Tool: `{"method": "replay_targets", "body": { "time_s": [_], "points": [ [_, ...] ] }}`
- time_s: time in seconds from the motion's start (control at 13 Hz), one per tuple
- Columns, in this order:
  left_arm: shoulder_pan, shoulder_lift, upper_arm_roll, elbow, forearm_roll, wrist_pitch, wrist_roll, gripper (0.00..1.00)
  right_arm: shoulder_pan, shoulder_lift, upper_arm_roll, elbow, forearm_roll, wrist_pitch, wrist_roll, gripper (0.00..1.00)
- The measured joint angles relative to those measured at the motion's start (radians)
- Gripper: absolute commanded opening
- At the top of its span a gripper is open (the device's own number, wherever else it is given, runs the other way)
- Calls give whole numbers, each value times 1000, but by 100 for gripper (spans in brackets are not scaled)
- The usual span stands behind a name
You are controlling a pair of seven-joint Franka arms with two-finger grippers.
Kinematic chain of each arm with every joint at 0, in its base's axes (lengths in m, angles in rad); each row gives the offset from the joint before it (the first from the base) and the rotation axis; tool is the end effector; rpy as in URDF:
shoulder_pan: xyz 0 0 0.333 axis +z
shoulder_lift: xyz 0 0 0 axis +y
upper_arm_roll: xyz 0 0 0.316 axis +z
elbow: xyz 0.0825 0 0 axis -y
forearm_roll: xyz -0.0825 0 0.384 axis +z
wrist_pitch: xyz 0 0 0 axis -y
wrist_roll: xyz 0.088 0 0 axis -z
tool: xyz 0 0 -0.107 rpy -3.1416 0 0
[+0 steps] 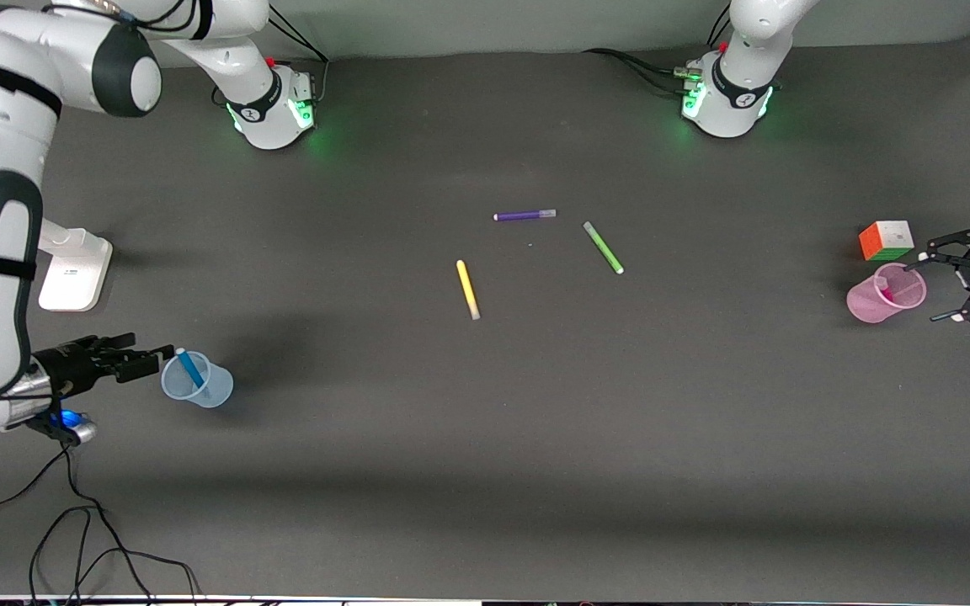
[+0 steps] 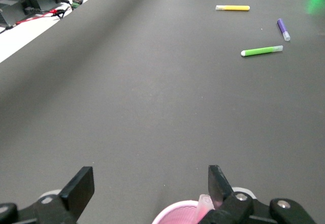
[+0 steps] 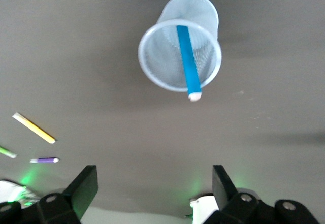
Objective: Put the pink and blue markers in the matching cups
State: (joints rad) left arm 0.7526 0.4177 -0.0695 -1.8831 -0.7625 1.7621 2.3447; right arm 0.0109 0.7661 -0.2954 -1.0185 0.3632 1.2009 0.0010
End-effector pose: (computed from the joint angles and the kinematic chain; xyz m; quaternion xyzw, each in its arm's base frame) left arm 0.4888 0.3216 0.2773 0.7212 -0.5461 0.3320 0.2672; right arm 0.6838 -0.0840 0.3779 -0.9521 0.1101 0.2629 0.1104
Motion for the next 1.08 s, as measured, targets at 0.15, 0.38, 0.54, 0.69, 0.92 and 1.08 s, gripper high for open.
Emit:
{"method": "replay_targets", "body": {
  "time_s": [0.15, 0.38, 0.54, 0.69, 0.92, 1.08],
  "points": [
    [-2, 0, -3, 3, 0, -1, -17, 100, 54, -96, -1, -6, -85, 48, 11, 100],
    [-51, -57, -12, 34, 49, -1, -228, 100, 127, -248, -1, -107, -175, 127, 50, 100],
    [-132, -178, -16, 54, 147, -1, -496, 100, 159, -354, -2, -236, -217, 227, 53, 100],
    [-230, -314, -18, 63, 272, -4, -788, 100, 188, -462, -2, -371, -255, 323, 53, 100],
    [-383, -458, -22, 62, 434, -51, -1244, 100, 210, -577, -2, -491, -270, 379, 53, 100],
    [-472, -497, -45, 77, 536, -105, -1552, 100, 205, -610, -2, -510, -276, 392, 53, 100]
  ]
}}
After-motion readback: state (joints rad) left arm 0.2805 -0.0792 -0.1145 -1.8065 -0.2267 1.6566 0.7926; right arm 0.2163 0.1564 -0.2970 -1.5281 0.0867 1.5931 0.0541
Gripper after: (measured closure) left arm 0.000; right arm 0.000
